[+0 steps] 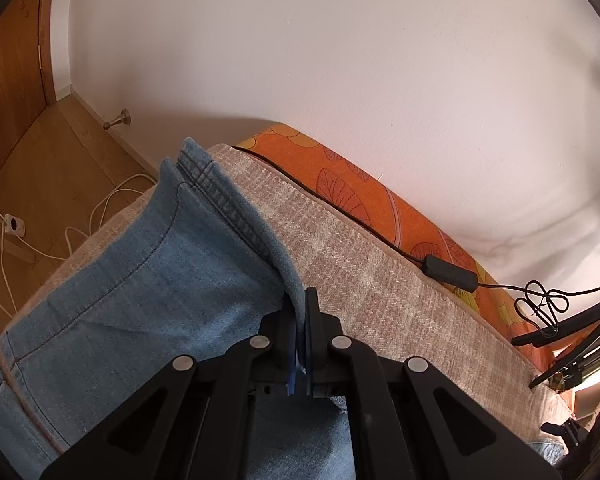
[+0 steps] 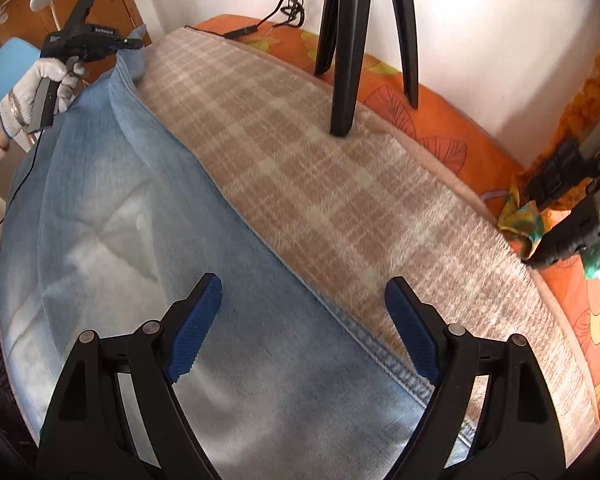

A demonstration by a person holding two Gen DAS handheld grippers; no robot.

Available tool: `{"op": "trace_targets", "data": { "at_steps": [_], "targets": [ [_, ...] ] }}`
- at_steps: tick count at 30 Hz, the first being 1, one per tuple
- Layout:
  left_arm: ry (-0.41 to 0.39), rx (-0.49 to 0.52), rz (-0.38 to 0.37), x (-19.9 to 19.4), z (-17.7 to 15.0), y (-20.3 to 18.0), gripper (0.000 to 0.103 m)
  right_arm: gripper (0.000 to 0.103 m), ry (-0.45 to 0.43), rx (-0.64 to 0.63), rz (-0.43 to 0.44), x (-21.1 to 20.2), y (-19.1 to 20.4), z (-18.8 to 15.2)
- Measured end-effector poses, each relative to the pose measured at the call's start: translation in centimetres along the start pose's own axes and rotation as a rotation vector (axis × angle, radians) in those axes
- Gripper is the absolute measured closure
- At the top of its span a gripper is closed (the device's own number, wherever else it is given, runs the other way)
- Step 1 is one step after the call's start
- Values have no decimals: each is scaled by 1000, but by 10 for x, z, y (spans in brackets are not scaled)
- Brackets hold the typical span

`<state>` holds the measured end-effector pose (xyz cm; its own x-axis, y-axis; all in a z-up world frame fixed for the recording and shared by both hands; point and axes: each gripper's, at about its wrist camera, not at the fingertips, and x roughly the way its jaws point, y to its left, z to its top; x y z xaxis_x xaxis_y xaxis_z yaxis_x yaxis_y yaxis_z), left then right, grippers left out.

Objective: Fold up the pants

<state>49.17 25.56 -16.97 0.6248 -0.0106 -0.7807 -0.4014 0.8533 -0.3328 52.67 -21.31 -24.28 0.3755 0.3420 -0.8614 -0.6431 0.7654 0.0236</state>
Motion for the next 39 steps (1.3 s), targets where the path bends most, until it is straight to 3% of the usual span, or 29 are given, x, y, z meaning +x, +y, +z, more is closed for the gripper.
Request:
{"op": "trace_targets", "data": {
  "at_steps": [1, 2, 3, 4, 5, 13, 22, 27, 31, 39],
  "targets": [
    [-5, 4, 4, -1, 0, -1, 103, 21, -2, -3, -7, 0, 2, -3],
    [-10, 11, 9, -3, 0, -2, 103, 31, -9, -4, -8, 1, 5, -5],
    [-14, 17, 14, -5, 0, -2, 103, 55, -14, -5, -5, -1, 8, -6],
    [-18, 20, 16, -7, 0, -2, 103, 71, -17, -1, -20, -4, 10, -8],
    [-19, 21, 16, -9, 1, -1, 103, 96, -21, 9, -41, -8, 13, -8],
    [-55, 27, 3, -43, 1, 1, 103, 98, -198, 50, -123, -84, 49, -26],
    [-110, 56, -40, -122, -19, 20, 103, 98, -283, -15, -141, -158, 135, -63],
    [-144, 74, -45, -178, -50, 47, 103, 98, -283, -51, -110, -184, 187, -99],
    [-151, 31, -67, -214, -87, 84, 103, 98, -239, -93, -102, -185, 229, -130],
    [-118, 4, -36, -245, -164, 137, 103, 98, -123, -125, -64, -170, 282, -190]
  ]
}}
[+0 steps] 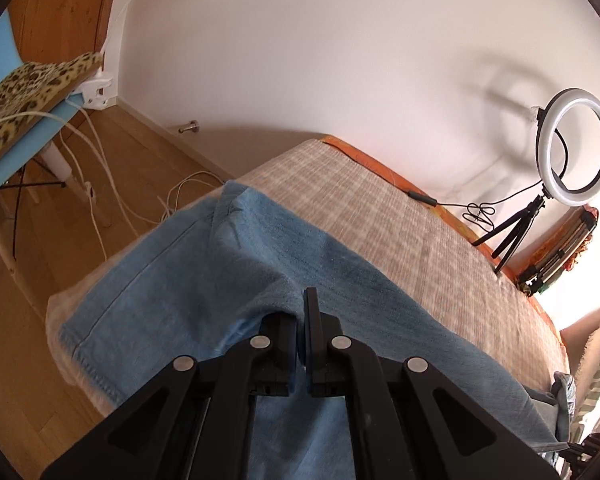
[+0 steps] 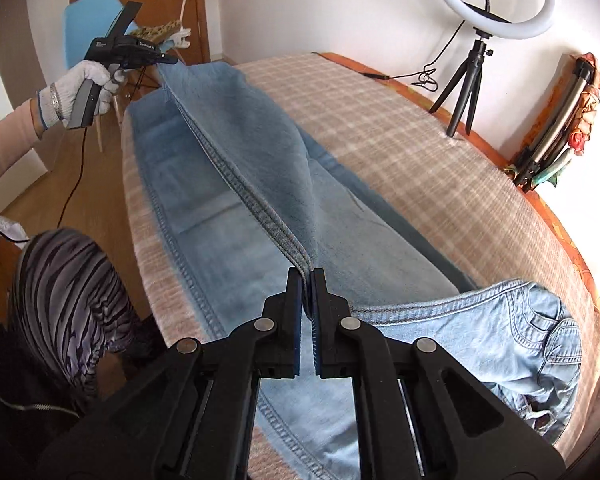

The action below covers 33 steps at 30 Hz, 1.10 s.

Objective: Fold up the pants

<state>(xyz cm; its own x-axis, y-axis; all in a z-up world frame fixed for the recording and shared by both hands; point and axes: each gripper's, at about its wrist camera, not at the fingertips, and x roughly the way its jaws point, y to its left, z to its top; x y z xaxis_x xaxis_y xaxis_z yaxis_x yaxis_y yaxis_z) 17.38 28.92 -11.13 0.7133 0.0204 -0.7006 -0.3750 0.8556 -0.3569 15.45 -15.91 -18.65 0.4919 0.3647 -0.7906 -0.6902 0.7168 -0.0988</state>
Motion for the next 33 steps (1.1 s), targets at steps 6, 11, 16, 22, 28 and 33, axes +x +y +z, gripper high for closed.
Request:
{"op": "trace_targets", "data": {
  "at_steps": [6, 11, 16, 22, 28, 33],
  "targets": [
    [41, -83, -2, 0, -49, 39, 103, 98, 131, -85, -17, 30, 30, -30],
    [39, -122, -31, 2, -64, 51, 103, 98, 209, -102, -18, 47, 36, -37],
    [43, -148, -84, 7, -52, 56, 103, 98, 237, -117, -27, 53, 38, -37],
    [57, -252, -30, 21, -44, 67, 92, 98, 238, -108, -37, 50, 36, -34],
    [29, -374, -112, 23, -43, 94, 92, 98, 233, -101, -46, 49, 36, -32],
    [-3, -383, -129, 26, -37, 93, 92, 98, 232, -110, -57, 50, 39, -33]
  ]
}}
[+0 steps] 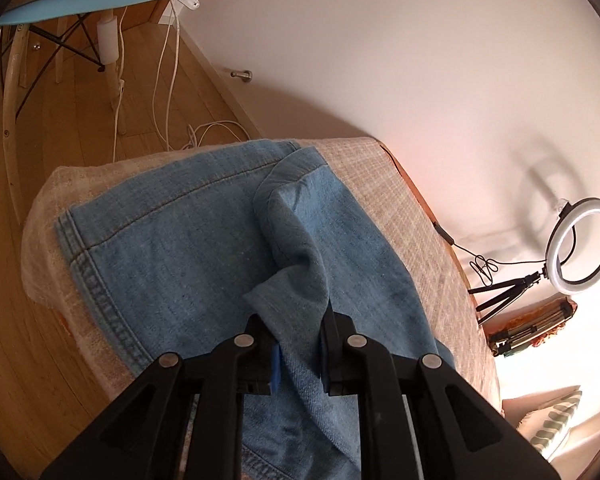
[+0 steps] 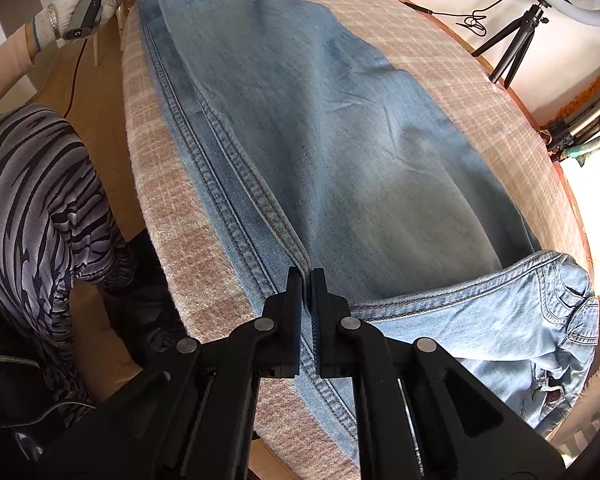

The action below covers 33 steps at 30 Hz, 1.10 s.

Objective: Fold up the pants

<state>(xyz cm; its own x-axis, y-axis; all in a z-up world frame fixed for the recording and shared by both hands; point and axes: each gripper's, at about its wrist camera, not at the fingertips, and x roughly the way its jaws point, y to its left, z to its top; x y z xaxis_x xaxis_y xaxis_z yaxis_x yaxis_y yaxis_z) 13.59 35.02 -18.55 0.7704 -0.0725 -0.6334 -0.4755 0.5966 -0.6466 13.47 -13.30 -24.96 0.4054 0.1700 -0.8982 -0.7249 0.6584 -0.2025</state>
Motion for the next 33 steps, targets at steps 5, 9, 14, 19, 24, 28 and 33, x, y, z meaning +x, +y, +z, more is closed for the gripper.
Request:
{"op": "trace_targets", "data": {
  "at_steps": [5, 9, 14, 19, 24, 28, 33],
  "targets": [
    [-108, 72, 36, -13, 2, -18, 94, 98, -10, 22, 6, -5, -3, 0],
    [-262, 289, 156, -36, -24, -40, 97, 98, 29, 8, 21, -2, -4, 2],
    [-95, 133, 134, -11, -21, 11, 97, 92, 27, 57, 71, -21, -20, 40],
    [-81, 130, 98, -7, -16, 16, 96, 81, -110, 48, 201, -52, -41, 129],
    [-118, 120, 117, -18, -8, 21, 86, 53, -160, -116, 260, -52, -19, 228],
    [-112, 112, 129, -17, -4, 25, 84, 46, -208, -147, 307, -5, -1, 321],
    [-138, 120, 146, -17, -1, 24, 84, 46, -218, -56, 413, 80, 19, 436]
  ]
}}
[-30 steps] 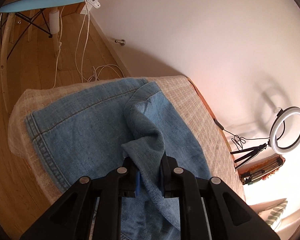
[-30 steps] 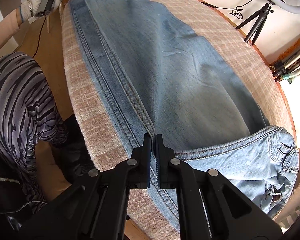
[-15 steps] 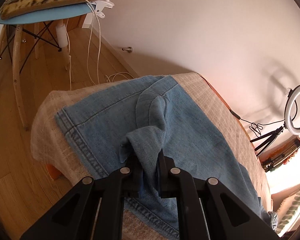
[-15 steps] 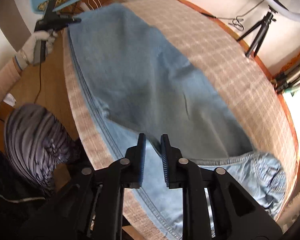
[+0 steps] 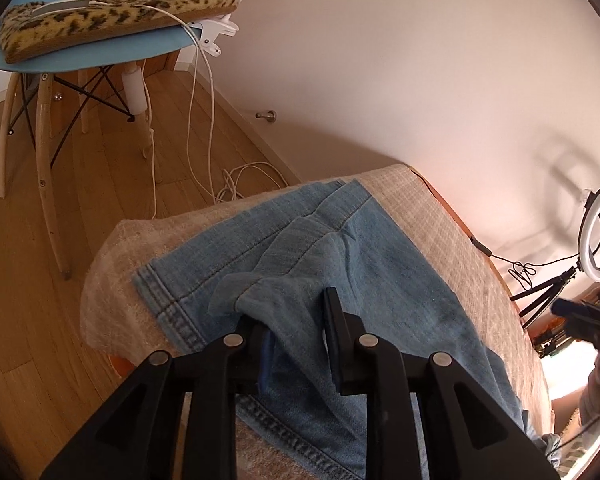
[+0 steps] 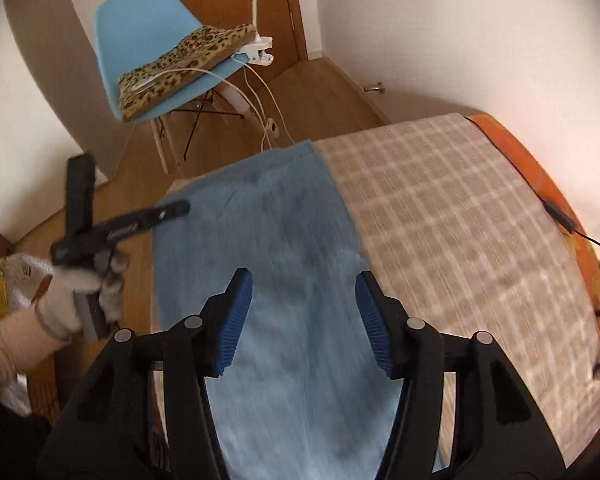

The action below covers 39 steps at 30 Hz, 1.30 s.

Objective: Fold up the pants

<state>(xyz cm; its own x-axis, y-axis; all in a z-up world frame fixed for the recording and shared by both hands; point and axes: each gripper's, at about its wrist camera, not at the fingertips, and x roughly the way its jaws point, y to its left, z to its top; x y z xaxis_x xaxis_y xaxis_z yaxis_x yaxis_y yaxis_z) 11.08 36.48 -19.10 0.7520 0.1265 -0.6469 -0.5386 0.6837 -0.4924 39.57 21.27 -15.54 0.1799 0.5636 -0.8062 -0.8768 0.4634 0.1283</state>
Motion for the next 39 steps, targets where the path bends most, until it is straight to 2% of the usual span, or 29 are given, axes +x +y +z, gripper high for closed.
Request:
{"op": "trace_targets", "data": {
  "at_steps": [3, 6, 10, 13, 14, 15, 18, 21, 27, 28, 30, 33, 39],
  "targets": [
    [-42, -18, 15, -7, -4, 4, 84, 46, -1, 35, 18, 58, -6, 40],
    [-68, -5, 9, -9, -4, 7, 84, 46, -3, 69, 16, 101, -12, 65],
    [-44, 21, 7, 0, -3, 10, 84, 46, -10, 170, 68, 138, -27, 82],
    [-48, 40, 9, 1, -3, 12, 84, 47, 9, 187, 81, 163, -27, 89],
    [-51, 45, 10, 2, -4, 11, 84, 53, 21, 184, 91, 169, -25, 90],
    [-55, 53, 11, 1, -4, 10, 84, 65, 33, 176, 103, 175, -22, 90],
    [-73, 84, 29, -2, -6, 9, 84, 88, 22, 140, 90, 175, -14, 91],
    [-74, 87, 39, -6, -7, 12, 84, 95, -18, 106, 72, 164, -11, 91],
    [-56, 21, 17, -3, -4, 27, 84, 98, -80, 60, 41, 142, 4, 97],
    [-73, 25, 25, -4, -5, 28, 86, 98, -78, 43, 25, 142, 8, 99],
    [-89, 31, 20, -6, -4, 29, 97, 98, -75, 3, -15, 142, 18, 103],
    [-100, 44, -2, -10, -3, 29, 99, 98, -83, -32, -55, 135, 25, 104],
    [-134, 39, -32, -21, -3, 34, 99, 99, -127, -61, -49, 122, 33, 109]
  ]
}}
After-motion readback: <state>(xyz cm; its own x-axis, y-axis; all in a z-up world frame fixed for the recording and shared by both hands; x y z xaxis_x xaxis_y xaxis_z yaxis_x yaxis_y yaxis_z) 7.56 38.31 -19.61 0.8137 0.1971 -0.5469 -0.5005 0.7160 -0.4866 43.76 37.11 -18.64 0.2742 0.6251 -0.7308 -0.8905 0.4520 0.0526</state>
